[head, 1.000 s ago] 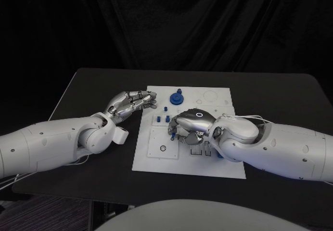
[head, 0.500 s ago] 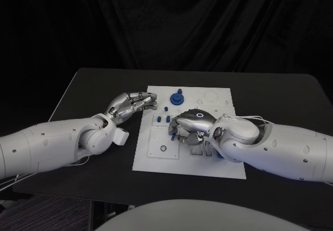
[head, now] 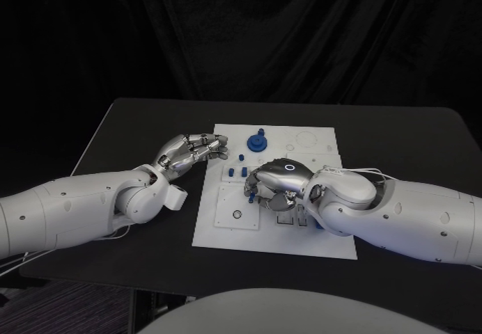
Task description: Assemble the parts on the task board
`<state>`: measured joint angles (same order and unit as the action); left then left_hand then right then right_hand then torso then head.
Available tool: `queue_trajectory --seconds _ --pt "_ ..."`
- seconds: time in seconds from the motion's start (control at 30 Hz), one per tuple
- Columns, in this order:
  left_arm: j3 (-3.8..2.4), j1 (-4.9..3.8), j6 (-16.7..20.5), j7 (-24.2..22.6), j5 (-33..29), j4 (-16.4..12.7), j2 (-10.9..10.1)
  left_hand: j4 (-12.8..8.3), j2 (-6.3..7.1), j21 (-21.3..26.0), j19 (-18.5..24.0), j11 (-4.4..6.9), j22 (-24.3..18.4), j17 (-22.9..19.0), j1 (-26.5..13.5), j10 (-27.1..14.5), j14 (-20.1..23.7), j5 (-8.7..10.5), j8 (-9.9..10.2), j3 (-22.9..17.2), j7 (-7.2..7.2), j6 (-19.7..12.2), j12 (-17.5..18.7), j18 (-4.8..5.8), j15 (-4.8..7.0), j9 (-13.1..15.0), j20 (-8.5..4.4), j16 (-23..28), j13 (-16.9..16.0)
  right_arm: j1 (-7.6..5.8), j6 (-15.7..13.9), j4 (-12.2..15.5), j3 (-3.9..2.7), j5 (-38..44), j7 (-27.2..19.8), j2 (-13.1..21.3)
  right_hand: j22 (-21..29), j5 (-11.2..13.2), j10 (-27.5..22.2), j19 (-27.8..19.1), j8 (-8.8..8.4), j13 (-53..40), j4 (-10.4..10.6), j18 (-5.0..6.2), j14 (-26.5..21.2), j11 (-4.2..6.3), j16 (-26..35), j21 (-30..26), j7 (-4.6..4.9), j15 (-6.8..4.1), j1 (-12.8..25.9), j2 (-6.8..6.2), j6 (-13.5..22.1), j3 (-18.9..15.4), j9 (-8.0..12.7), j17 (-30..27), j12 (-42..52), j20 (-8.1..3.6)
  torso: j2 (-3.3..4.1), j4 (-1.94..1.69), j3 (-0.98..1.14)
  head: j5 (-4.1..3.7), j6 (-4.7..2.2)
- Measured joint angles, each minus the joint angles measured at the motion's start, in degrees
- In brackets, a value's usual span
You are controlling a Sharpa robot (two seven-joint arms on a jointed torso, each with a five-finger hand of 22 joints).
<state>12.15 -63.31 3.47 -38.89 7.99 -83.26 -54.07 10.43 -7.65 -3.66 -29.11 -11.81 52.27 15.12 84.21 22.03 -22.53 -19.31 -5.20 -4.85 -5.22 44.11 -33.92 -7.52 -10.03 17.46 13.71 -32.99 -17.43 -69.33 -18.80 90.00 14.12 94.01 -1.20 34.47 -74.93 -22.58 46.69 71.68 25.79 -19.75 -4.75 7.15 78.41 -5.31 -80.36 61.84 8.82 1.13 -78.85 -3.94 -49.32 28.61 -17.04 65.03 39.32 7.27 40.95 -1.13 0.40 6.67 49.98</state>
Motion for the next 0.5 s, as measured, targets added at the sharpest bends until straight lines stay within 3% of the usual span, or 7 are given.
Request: queue_trajectory --seconds 0.5 --pt "0.0 0.06 0.0 0.0 0.0 0.1 0.0 -0.2 0.0 0.0 0.0 0.19 -0.1 0.0 0.0 -0.2 0.0 -0.23 0.0 -0.2 0.0 0.0 0.0 0.0 0.0 -0.1 0.0 0.0 0.1 0.1 0.7 0.3 0.06 0.0 0.0 0.1 0.0 0.0 0.0 0.0 0.0 -0.1 -0.1 0.0 0.0 -0.01 0.0 0.0 0.0 0.0 0.0 0.0 0.0 -0.1 0.0 0.1 0.0 0.0 -0.01 0.01 0.0 0.01 0.02"
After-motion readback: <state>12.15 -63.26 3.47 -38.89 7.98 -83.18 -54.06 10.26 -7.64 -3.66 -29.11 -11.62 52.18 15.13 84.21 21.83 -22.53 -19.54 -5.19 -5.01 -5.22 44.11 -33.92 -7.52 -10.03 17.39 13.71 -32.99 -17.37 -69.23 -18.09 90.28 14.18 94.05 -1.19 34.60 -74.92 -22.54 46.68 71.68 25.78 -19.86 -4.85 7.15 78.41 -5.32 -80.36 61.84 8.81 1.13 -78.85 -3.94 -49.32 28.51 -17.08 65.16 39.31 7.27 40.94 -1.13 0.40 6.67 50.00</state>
